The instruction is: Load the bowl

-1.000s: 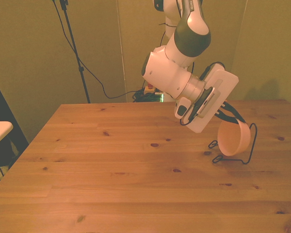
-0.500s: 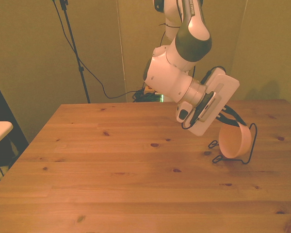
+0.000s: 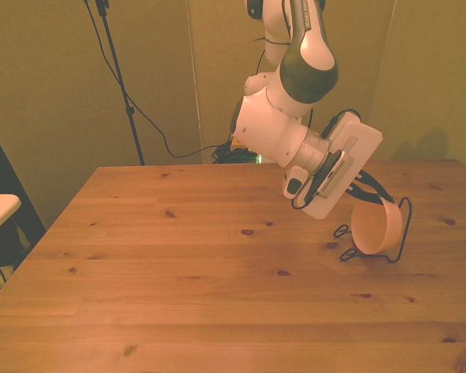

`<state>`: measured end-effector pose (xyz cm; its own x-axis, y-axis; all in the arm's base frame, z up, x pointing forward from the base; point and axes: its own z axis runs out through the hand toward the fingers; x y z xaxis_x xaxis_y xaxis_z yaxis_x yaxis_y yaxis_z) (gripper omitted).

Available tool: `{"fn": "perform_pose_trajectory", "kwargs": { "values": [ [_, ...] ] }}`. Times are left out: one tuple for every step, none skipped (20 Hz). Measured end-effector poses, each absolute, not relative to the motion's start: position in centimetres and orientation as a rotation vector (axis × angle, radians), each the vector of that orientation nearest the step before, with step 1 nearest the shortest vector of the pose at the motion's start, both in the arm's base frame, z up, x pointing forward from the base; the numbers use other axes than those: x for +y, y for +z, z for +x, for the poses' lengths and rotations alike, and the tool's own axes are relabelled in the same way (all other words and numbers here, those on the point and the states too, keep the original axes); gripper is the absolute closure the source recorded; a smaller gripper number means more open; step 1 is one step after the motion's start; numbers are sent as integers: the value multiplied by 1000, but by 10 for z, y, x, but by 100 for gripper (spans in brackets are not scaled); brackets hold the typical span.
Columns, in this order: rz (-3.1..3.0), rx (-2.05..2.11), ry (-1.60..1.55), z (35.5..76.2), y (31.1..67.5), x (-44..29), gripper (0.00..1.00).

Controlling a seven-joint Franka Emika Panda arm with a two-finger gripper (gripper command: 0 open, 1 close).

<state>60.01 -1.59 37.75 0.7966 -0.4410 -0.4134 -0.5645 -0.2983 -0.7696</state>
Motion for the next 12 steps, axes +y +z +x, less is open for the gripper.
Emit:
{"fn": "perform_pose_trajectory", "kwargs": {
  "values": [
    [-1940, 754, 147, 600, 378, -16, 0],
    [-1940, 753, 146, 600, 378, -16, 0],
    [-1938, 751, 144, 600, 378, -16, 0],
    [-1935, 748, 141, 600, 378, -16, 0],
    [-1932, 747, 139, 600, 379, -16, 0],
    [-1928, 745, 137, 600, 380, -16, 0],
    [-1926, 742, 134, 600, 382, -16, 0],
    [-1924, 737, 132, 600, 385, -17, 0],
    [-1921, 731, 128, 598, 390, -19, 0],
    [-1918, 727, 116, 597, 398, -22, 0],
    [-1915, 725, 101, 595, 406, -26, 0],
    [-1913, 724, 86, 591, 414, -31, 0]
  ]
}}
